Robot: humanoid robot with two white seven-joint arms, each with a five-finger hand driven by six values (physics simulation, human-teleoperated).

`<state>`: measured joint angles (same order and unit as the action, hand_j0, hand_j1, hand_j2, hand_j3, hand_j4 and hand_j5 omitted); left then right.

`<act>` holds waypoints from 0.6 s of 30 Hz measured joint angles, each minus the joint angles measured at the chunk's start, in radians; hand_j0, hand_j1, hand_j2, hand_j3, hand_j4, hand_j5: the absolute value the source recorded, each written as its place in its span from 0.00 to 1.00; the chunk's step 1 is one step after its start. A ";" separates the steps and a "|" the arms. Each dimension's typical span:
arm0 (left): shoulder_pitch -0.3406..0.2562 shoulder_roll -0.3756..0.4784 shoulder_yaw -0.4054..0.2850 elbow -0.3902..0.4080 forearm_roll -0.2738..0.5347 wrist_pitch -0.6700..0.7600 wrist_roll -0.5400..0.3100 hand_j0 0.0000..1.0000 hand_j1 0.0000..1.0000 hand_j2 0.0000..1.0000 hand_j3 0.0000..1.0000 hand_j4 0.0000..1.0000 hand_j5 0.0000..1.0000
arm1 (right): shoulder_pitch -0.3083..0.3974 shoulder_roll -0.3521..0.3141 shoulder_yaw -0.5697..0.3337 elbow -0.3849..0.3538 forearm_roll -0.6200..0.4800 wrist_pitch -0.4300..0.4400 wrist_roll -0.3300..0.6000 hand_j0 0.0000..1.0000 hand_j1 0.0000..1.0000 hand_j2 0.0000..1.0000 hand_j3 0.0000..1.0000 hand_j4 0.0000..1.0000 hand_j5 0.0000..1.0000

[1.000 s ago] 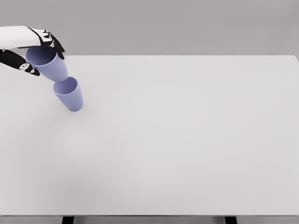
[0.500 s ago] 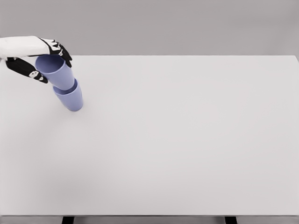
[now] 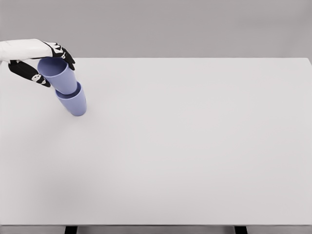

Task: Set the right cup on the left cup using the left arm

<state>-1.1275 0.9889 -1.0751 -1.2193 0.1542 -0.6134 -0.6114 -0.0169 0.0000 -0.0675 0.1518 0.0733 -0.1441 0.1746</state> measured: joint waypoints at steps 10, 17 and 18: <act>0.003 0.000 0.001 0.000 -0.005 0.000 0.000 0.97 0.97 0.97 0.97 0.97 0.97 | 0.000 0.000 0.000 0.000 0.000 0.000 0.000 1.00 1.00 1.00 1.00 1.00 1.00; 0.011 0.007 0.001 -0.001 -0.004 0.000 0.000 1.00 1.00 1.00 1.00 1.00 1.00 | 0.000 0.000 0.000 0.000 0.000 0.000 0.000 1.00 1.00 1.00 1.00 1.00 1.00; 0.006 0.008 0.002 -0.002 -0.003 0.000 0.000 1.00 1.00 1.00 1.00 1.00 1.00 | 0.000 0.000 0.000 0.000 0.000 0.000 0.000 1.00 1.00 1.00 1.00 1.00 1.00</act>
<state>-1.1214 0.9973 -1.0734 -1.2213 0.1515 -0.6137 -0.6113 -0.0169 0.0000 -0.0675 0.1518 0.0733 -0.1441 0.1746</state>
